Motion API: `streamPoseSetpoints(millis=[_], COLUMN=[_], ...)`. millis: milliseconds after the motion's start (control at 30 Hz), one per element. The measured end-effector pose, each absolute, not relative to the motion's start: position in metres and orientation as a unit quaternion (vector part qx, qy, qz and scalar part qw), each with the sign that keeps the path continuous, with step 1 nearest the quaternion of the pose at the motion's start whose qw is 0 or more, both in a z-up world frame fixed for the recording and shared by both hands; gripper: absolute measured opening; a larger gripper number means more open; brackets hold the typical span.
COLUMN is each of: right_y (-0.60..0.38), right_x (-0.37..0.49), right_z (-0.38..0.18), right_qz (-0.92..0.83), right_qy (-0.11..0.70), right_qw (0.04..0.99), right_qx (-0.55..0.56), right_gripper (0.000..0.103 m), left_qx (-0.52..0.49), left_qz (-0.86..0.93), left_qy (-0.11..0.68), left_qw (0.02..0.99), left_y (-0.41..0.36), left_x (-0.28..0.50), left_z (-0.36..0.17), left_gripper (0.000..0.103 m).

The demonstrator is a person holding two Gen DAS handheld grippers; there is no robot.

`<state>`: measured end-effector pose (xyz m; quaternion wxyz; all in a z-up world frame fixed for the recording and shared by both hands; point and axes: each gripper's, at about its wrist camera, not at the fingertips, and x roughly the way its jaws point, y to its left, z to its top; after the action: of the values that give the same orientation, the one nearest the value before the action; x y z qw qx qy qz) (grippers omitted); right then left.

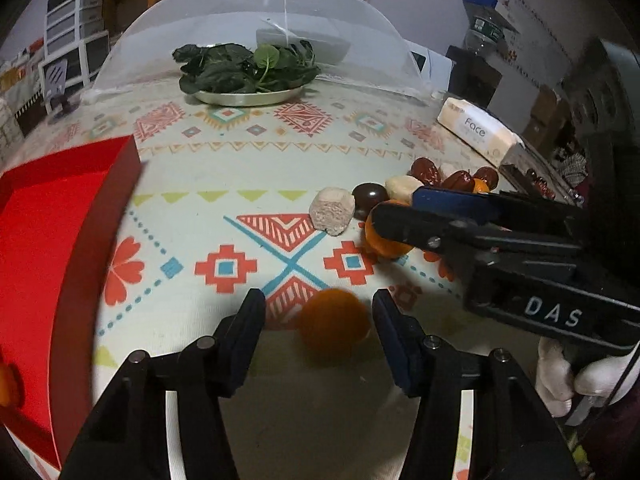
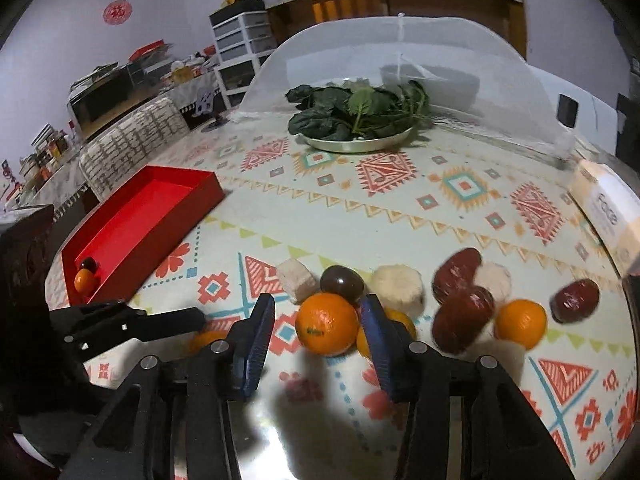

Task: Organize fruits
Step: 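Grasp an orange with the left tool while the right tool grasps another orange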

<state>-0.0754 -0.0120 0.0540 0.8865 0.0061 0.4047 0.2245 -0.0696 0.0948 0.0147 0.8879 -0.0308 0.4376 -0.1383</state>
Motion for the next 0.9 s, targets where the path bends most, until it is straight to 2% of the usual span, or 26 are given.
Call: streamPoseSetpoints(millis=[33,67,333,400,433,467,700,900], right_y=[-0.009,-0.006,0.011,0.014,0.016,0.016,0.013,0.015], right_x=[-0.073,-0.072,-0.080,-0.082,-0.082,-0.082,-0.087,-0.099], right_z=[0.053,0.052,0.046,0.045,0.044,0.044,0.049,0.077], right_qz=[0.224,0.220,0.229,0.221,0.211,0.209,0.201,0.226], right_qy=[0.408,0.410,0.420,0.419,0.418,0.418,0.418,0.403], right_qw=[0.885,0.885,0.876,0.878,0.880,0.881,0.885,0.887], right_qx=[0.000,-0.011,-0.058,-0.069,-0.076,-0.076,-0.036,0.008], right_gripper=[0.049,0.049,0.049,0.045,0.038,0.038,0.036,0.036], left_qx=[-0.030,-0.029,-0.056,-0.072,-0.084,-0.090,-0.140,-0.176], left_qz=[-0.139,-0.139,-0.139,-0.130,-0.128,-0.126,-0.106,-0.060], left_qy=[0.437,0.437,0.434,0.432,0.428,0.425,0.384,0.351], left_qw=[0.888,0.888,0.888,0.889,0.890,0.892,0.907,0.918], left_y=[0.094,0.094,0.110,0.119,0.126,0.130,0.171,0.226], left_x=[-0.069,-0.070,-0.082,-0.086,-0.089,-0.092,-0.111,-0.114], left_z=[0.015,0.015,0.016,0.017,0.019,0.021,0.047,0.072], left_gripper=[0.048,0.032,0.031,0.031,0.031,0.031,0.031,0.031])
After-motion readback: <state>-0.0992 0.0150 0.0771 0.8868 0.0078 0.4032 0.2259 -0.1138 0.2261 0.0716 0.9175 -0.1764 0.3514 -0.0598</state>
